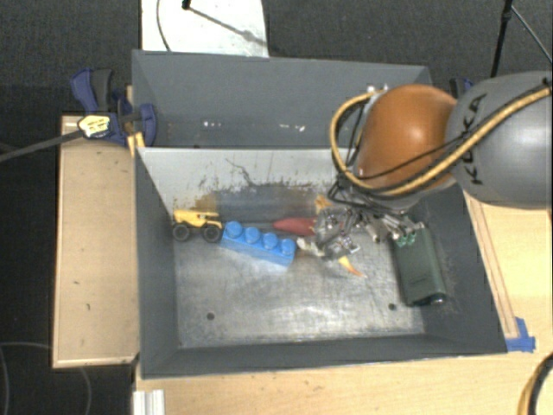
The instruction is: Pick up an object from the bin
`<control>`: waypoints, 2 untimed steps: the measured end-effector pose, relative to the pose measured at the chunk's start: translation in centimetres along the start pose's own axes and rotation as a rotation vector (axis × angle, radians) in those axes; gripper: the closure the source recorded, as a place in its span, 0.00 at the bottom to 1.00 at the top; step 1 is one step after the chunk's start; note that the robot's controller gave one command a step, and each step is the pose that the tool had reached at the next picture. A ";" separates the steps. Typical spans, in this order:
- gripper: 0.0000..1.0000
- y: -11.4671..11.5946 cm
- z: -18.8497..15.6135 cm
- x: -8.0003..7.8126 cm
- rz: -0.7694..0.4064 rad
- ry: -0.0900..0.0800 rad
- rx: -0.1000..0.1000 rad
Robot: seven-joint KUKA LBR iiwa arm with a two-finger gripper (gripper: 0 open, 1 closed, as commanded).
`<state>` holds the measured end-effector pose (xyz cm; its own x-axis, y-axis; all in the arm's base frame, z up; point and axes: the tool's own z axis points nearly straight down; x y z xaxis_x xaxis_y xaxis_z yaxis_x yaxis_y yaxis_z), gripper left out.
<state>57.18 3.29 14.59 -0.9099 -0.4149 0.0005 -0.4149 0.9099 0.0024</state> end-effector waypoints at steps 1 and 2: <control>1.00 3.1 -0.3 -0.5 -0.139 -0.001 0.006; 1.00 5.2 0.1 -2.1 -0.157 -0.007 -0.002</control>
Offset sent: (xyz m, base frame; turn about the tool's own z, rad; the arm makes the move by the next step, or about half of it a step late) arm 0.0125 -0.0022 -0.0071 -0.1488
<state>56.95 8.88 14.51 -0.8337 -0.5522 -0.0068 -0.5522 0.8337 0.0043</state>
